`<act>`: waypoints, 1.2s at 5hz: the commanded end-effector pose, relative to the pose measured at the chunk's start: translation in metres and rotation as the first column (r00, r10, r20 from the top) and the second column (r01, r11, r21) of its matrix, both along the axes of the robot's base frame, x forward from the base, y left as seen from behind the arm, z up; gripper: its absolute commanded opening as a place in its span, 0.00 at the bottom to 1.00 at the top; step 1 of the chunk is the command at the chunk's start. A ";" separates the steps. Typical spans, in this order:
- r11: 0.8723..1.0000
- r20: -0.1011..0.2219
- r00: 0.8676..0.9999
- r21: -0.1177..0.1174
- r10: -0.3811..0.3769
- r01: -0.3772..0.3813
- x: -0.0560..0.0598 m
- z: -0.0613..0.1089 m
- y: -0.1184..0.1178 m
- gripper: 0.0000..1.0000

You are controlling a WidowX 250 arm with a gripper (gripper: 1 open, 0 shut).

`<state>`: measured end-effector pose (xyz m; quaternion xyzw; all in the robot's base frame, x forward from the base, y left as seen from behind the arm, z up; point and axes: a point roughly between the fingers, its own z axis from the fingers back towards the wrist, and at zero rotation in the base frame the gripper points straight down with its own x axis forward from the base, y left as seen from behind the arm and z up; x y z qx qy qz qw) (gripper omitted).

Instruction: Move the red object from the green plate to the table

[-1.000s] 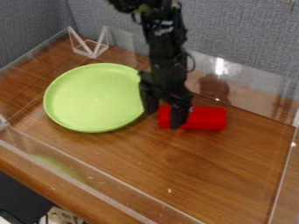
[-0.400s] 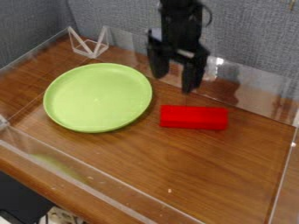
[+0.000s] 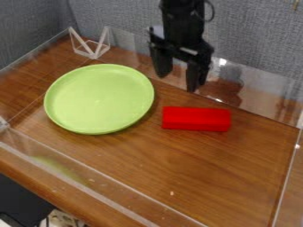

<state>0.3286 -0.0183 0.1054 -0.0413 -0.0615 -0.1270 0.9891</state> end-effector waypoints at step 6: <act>0.997 -0.004 0.997 -0.021 0.072 -0.072 0.026 -0.007 0.011 1.00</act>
